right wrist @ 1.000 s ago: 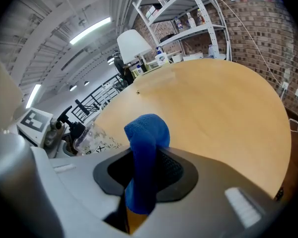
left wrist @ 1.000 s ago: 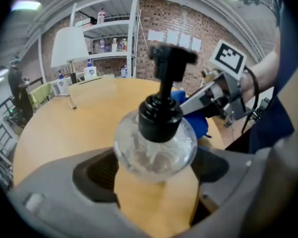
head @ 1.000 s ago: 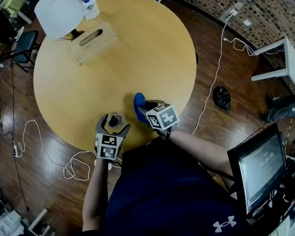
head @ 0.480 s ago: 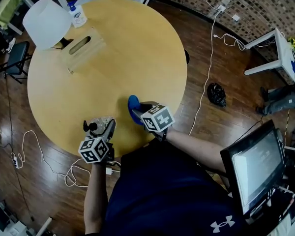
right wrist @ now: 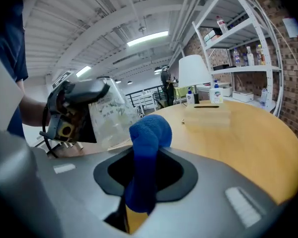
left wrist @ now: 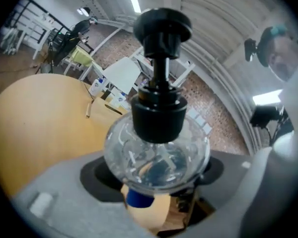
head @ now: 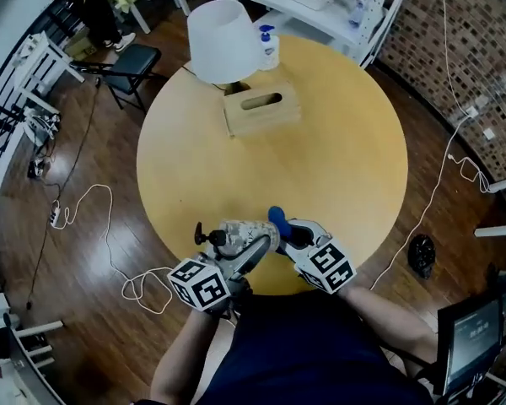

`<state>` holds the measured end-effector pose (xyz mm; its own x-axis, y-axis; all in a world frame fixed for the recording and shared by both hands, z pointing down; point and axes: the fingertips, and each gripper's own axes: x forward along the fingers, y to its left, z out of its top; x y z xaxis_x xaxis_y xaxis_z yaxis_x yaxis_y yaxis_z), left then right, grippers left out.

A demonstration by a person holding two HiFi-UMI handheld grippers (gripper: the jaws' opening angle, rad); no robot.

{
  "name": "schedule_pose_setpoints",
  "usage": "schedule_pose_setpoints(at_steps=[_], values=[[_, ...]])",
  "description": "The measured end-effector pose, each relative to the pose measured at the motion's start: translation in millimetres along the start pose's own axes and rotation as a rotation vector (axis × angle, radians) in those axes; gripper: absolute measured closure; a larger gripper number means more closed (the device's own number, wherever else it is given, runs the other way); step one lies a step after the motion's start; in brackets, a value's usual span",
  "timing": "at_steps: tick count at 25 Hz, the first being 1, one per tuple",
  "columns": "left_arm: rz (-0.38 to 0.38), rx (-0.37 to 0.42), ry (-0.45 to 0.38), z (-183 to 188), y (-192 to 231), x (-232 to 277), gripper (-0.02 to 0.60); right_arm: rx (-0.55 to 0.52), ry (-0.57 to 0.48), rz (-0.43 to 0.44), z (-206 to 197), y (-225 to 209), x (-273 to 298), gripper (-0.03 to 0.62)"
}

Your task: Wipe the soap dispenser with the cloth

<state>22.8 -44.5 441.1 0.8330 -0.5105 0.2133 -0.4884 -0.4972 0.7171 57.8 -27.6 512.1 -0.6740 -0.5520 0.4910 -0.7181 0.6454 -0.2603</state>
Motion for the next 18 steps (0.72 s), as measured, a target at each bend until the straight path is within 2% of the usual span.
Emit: schedule_pose_setpoints(at_steps=[2, 4, 6, 9, 13, 15, 18], values=[[0.005, -0.067, -0.059, 12, 4, -5, 0.216, -0.042, 0.020, 0.042, 5, 16, 9, 0.500], [0.038, -0.090, -0.097, 23, 15, -12, 0.216, -0.085, 0.045, 0.086, 6, 37, 8, 0.500], [0.076, -0.084, -0.116, 36, 31, -21, 0.216, -0.111, 0.046, 0.122, 12, 53, 2, 0.500], [0.118, -0.056, -0.124, 52, 50, -29, 0.216, -0.178, -0.010, 0.159, 39, 65, -7, 0.500], [0.098, -0.122, -0.105, 31, 52, -36, 0.216, -0.188, -0.068, 0.080, 61, 46, -12, 0.500], [0.068, -0.174, -0.108, 23, 43, -39, 0.216, -0.171, -0.052, 0.039, 60, 29, -3, 0.500], [0.021, -0.237, -0.124, 27, 21, -39, 0.216, -0.188, -0.011, 0.039, 47, 20, 14, 0.502]])
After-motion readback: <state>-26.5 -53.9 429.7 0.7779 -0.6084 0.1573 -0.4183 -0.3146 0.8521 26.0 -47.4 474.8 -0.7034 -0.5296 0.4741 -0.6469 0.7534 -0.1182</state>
